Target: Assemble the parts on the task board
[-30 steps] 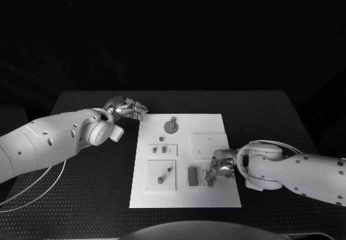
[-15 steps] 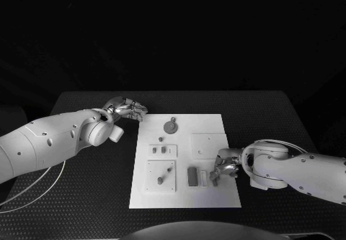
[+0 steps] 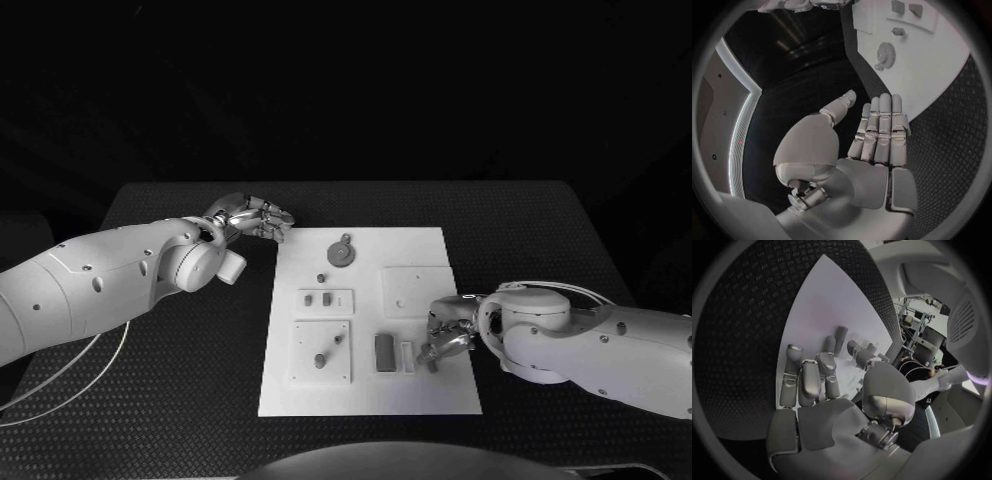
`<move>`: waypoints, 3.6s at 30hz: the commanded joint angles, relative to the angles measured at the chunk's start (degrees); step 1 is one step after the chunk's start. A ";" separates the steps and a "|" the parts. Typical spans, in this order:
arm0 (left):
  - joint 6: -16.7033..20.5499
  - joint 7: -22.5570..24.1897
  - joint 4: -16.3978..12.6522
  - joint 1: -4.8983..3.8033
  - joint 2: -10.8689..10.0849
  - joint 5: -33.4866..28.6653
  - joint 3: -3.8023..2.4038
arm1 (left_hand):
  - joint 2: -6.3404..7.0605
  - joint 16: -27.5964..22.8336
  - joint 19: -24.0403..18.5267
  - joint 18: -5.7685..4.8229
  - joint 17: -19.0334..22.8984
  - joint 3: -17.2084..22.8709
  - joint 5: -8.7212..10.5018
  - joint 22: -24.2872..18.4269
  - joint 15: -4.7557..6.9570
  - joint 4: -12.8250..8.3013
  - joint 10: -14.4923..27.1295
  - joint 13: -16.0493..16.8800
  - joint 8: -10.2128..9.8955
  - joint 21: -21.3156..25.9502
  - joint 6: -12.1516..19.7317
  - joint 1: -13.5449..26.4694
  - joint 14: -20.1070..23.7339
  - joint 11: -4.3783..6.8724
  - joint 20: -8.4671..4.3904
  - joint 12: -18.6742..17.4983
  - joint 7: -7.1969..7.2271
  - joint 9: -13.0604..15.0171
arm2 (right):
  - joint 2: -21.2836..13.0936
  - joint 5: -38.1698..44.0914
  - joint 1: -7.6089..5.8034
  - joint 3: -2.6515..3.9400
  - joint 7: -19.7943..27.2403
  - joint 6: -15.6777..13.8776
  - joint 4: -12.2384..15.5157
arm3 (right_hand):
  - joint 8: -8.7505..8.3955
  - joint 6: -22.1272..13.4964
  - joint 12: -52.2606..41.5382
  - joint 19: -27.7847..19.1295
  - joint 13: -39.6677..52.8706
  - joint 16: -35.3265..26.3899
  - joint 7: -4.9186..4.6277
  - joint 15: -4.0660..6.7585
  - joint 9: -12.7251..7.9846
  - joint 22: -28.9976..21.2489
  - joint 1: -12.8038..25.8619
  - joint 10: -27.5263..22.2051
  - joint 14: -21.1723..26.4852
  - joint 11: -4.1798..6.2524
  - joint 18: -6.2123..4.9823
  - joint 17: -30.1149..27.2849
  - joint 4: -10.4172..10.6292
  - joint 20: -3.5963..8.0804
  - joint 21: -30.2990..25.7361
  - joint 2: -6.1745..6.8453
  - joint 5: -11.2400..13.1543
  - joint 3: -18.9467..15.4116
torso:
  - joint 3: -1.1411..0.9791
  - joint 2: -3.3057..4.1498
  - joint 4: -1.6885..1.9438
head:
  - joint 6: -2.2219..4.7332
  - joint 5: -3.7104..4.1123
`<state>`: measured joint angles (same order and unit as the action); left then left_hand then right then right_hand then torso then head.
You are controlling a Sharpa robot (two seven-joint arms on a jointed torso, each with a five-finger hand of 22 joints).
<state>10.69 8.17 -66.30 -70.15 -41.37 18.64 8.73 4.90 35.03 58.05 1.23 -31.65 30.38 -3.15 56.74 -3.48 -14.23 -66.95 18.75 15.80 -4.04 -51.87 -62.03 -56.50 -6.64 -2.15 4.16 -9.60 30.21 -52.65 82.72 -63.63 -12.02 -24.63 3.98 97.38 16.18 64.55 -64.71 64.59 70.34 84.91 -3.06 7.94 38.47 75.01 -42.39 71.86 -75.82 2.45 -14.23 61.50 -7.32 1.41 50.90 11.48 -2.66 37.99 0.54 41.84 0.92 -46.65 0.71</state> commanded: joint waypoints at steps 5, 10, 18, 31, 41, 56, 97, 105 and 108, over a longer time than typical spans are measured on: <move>-0.80 0.46 -0.24 -0.05 -0.02 -0.29 -0.02 | 0.01 -0.39 -0.01 0.13 -0.19 0.07 0.08 -0.06 -0.12 0.29 -0.06 0.12 0.44 0.04 -0.12 0.38 -0.47 -0.10 0.08 -0.05 0.27 -0.04 | 0.19 14.68 0.51 -0.81 -3.86 4.76 0.12 | -1.10 -1.24 1.19 -0.56 -0.72 -0.34 -0.78 -0.10 -0.28 0.93 0.98 -1.26 0.98 -0.04 -0.77 -0.86 2.85 -0.11 -0.34 2.23 -0.25 0.89 | 0.06 -0.03 0.01 | -0.19 0.15; -0.89 0.41 -0.32 -0.05 -0.12 -0.29 -0.02 | -0.01 -0.45 -0.03 0.13 -0.26 0.08 0.08 -0.06 -0.12 0.30 -0.19 0.15 0.50 0.04 -0.22 0.36 -0.47 -0.04 0.08 0.01 0.32 -0.03 | 0.19 16.56 0.51 -1.17 -3.96 5.56 0.41 | -1.12 -1.46 1.46 -0.85 -0.87 -0.35 -0.86 -0.18 -0.12 1.06 -0.76 -1.61 1.34 -0.14 -0.77 -1.19 2.27 -0.09 -0.21 2.27 -0.25 1.17 | 0.05 0.00 0.06 | -0.32 0.15; -1.09 0.36 -0.41 -0.05 -0.13 -0.29 -0.02 | -0.02 -0.49 -0.03 0.13 -0.32 0.09 0.08 -0.07 -0.12 0.29 -0.25 0.16 0.53 0.03 -0.27 0.32 -0.49 -0.01 0.08 0.02 0.35 -0.03 | 0.29 18.98 0.64 -1.62 -4.02 5.83 0.86 | -1.16 -1.56 1.62 -1.64 -0.99 -0.23 -0.96 -0.49 0.15 1.05 -6.37 -1.87 1.73 -0.24 -0.77 -1.55 -7.62 -0.43 0.23 -4.35 -0.23 -1.28 | 0.05 -0.01 0.02 | -0.45 0.21; -0.89 0.35 -0.61 -0.05 -0.21 -0.29 -0.02 | -0.04 -0.54 -0.03 0.13 -0.40 0.08 0.08 -0.07 -0.12 0.32 -0.28 0.16 0.54 0.02 -0.28 0.33 -0.52 0.00 0.08 0.01 0.35 -0.04 | 0.54 22.29 0.82 -1.72 -4.09 4.45 1.00 | -1.36 -1.63 2.29 -1.73 -1.57 -0.37 -1.03 -0.62 0.04 0.98 -9.21 -2.23 2.02 -0.32 -0.77 -2.20 -9.37 -0.62 0.20 -5.76 -0.22 -1.46 | 0.03 0.00 0.07 | -0.33 0.34; -0.89 0.43 -0.76 -0.05 -0.19 -0.29 -0.02 | -0.04 -0.57 -0.01 0.12 -0.46 0.05 0.08 -0.06 -0.12 0.38 -0.29 0.16 0.55 0.01 -0.28 0.40 -0.55 0.00 0.09 0.00 0.35 -0.05 | 0.66 16.35 0.81 -1.69 -3.91 3.68 1.00 | -2.41 -3.06 3.29 -2.38 -2.35 -0.79 -1.56 -0.91 -0.55 0.95 -9.76 -2.86 2.92 -0.82 -0.77 -3.43 -9.36 -0.98 -0.12 -10.79 -0.20 -1.36 | 0.03 0.01 0.07 | -0.40 0.34; -0.81 0.32 -0.71 -0.05 -0.16 -0.29 -0.02 | -0.01 -0.64 -0.01 0.12 -0.56 0.01 0.08 -0.07 -0.12 0.45 -0.29 0.16 0.54 0.00 -0.26 0.49 -0.58 -0.01 0.08 -0.03 0.35 -0.08 | -0.93 -7.57 -0.39 -1.62 -3.84 -2.23 -0.01 | -2.24 -2.30 1.63 -2.23 -1.30 0.02 -1.39 -0.96 -0.87 1.14 -10.13 -1.63 1.67 -0.66 -0.77 -1.53 -9.58 -0.96 0.37 -12.73 -0.24 -0.01 | 0.01 0.00 0.06 | -0.35 0.39; -0.79 0.27 -0.85 -0.06 -0.35 -0.29 -0.01 | 0.09 -0.83 -0.03 0.13 -0.79 -0.02 0.08 -0.07 -0.11 0.48 -0.29 0.15 0.54 0.00 -0.24 0.49 -0.61 -0.01 0.07 -0.08 0.35 -0.13 | 0.28 -23.99 -0.81 -1.53 -3.64 -10.21 2.40 | -2.09 -1.89 0.75 -1.87 -0.74 0.23 -1.19 -0.70 -0.98 1.08 -9.72 -0.94 1.31 -0.44 -0.77 -1.39 -9.55 -0.71 0.75 -12.54 -0.24 0.00 | 0.01 0.03 0.07 | -0.63 0.34; -0.82 0.24 -0.88 -0.06 -0.40 -0.29 -0.01 | 0.10 -0.87 -0.03 0.13 -0.84 -0.02 0.08 -0.07 -0.11 0.50 -0.29 0.14 0.54 0.00 -0.23 0.50 -0.62 -0.01 0.07 -0.10 0.34 -0.14 | 0.96 -24.00 -0.25 -1.53 -3.65 -9.88 2.00 | -2.10 -1.90 0.67 -1.88 -0.67 0.23 -1.19 -0.68 -1.01 1.06 -9.63 -0.90 1.27 -0.45 -0.77 -1.33 -9.55 -0.70 0.75 -12.55 -0.24 0.00 | -0.03 0.04 0.04 | -0.85 0.07; -0.76 0.26 -0.86 -0.06 -0.42 -0.29 -0.01 | 0.11 -0.88 -0.03 0.13 -0.86 -0.03 0.08 -0.07 -0.11 0.51 -0.28 0.14 0.54 0.00 -0.23 0.51 -0.62 -0.02 0.07 -0.10 0.34 -0.15 | 1.02 -24.00 -0.14 -1.53 -3.67 -9.78 1.94 | -2.10 -1.90 0.69 -1.89 -0.69 0.24 -1.20 -0.68 -1.01 1.06 -9.60 -0.91 1.26 -0.45 -0.77 -1.31 -9.55 -0.70 0.75 -12.55 -0.24 0.00 | -0.02 0.03 0.03 | -0.89 0.09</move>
<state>10.47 8.05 -67.01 -70.16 -41.83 18.64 8.75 4.90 34.37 58.05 1.22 -32.43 30.23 -3.15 56.76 -3.68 -14.09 -66.95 18.83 16.02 -4.04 -51.98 -62.03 -56.69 -6.64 -2.15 4.16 -9.49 30.14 -51.77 59.05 -63.96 -13.51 -28.31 -7.05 99.26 13.83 62.70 -63.82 62.55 69.64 84.96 -3.89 6.78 37.46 75.01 -50.25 70.33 -74.50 1.55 -14.12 60.16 -16.99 0.61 51.36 1.05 -2.77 37.62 0.52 41.87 0.97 -47.50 0.80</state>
